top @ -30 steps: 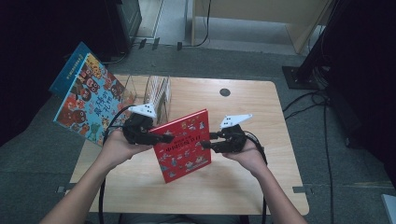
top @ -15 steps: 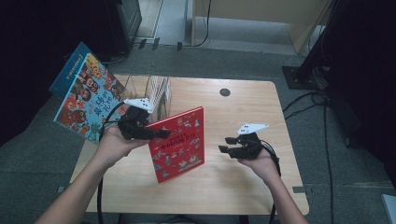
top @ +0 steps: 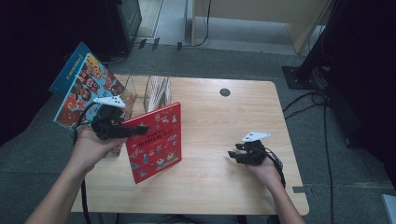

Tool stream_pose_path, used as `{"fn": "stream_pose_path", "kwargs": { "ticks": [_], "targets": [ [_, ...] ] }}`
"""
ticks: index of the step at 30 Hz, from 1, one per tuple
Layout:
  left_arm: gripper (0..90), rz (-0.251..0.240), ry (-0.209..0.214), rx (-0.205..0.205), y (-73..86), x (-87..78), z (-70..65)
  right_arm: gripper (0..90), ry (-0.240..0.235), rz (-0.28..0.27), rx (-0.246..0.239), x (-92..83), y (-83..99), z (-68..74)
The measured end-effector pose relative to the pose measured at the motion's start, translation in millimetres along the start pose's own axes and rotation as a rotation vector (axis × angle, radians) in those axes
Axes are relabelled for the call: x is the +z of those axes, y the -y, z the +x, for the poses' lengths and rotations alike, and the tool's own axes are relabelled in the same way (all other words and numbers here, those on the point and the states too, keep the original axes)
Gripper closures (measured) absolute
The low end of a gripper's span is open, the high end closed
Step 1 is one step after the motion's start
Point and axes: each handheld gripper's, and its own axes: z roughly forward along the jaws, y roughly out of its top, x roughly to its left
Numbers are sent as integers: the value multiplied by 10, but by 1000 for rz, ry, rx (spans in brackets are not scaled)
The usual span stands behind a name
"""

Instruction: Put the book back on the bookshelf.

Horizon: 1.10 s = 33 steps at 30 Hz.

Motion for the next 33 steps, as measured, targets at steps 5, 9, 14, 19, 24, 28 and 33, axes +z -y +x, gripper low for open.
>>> {"fn": "stream_pose_path", "kwargs": {
  "ticks": [5,9,14,19,24,28,33],
  "targets": [
    [801,-31,-24,-34,86,-152,57,497,46,-8,-14,69,19,-12],
    [801,-61,-45,-62,154,-277,109,497,67,-18,-32,118,24,2],
    [801,-92,-82,-104,234,-431,197,467,79,-44,-38,151,33,17],
    [800,-108,-120,-159,314,-573,312,432,82,-64,-41,180,40,35],
    [799,-118,-171,-221,368,-660,426,390,66,-91,-58,218,52,58],
    [800,-129,-206,-275,373,-696,528,386,67,-100,-56,236,51,84],
    [798,-138,-263,-279,296,-669,634,385,69,-100,-55,237,51,88]
  ]
}}
